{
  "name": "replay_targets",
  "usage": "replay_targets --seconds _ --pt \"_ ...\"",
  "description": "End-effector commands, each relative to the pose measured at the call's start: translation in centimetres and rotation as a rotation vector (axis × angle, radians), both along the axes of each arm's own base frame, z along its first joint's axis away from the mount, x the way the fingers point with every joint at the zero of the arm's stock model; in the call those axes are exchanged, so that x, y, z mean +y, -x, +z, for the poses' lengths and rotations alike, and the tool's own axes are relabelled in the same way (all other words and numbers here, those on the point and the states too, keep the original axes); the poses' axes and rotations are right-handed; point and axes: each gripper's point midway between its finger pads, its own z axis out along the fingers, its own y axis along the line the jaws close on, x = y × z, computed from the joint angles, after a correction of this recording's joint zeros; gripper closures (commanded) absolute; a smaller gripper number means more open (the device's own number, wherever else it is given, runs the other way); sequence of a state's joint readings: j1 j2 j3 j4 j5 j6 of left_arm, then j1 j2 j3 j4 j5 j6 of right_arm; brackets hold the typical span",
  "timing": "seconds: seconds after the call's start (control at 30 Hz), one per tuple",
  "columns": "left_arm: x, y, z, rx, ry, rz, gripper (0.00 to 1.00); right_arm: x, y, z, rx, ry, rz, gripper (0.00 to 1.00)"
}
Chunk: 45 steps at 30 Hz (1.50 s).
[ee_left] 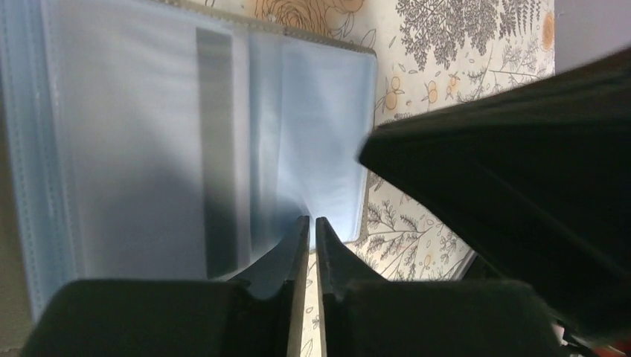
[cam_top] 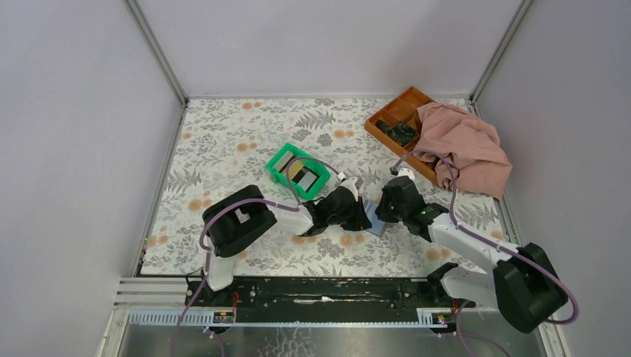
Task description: Take the credit cards out of the card holder
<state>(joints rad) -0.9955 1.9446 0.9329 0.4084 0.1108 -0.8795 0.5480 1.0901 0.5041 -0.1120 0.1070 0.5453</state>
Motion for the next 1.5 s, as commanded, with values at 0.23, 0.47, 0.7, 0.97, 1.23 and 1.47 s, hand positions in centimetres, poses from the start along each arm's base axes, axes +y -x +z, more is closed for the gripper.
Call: replay_targets --seconds 0.23,0.47,0.7,0.97,1.23,1.47 --pt "1.6 -1.2 6.1 -0.148 0.091 0.012 0.34 1.1 1.1 -4.4 0.12 -0.047 0.007 1.0" --pt "5.3 -5.3 6.4 -0.117 0.123 0.057 0.38 0.8 1.4 -4.9 0.142 -0.072 0.003 1.0" --pt "5.1 -6.1 4.9 -0.131 0.019 -0.038 0.69 0.5 1.2 -4.7 0.138 -0.078 0.003 1.0" --pt "5.0 -6.0 3.5 -0.104 -0.004 -0.053 0.76 0.5 1.4 -4.8 0.143 -0.089 0.003 1.0" --pt "6.3 -6.7 2.0 -0.119 -0.088 -0.013 0.72 0.4 1.5 -4.5 0.134 -0.093 0.0 1.0" --pt "6.8 -7.2 1.8 -0.133 -0.126 0.009 0.71 0.4 1.5 -4.7 0.139 -0.091 0.002 1.0"
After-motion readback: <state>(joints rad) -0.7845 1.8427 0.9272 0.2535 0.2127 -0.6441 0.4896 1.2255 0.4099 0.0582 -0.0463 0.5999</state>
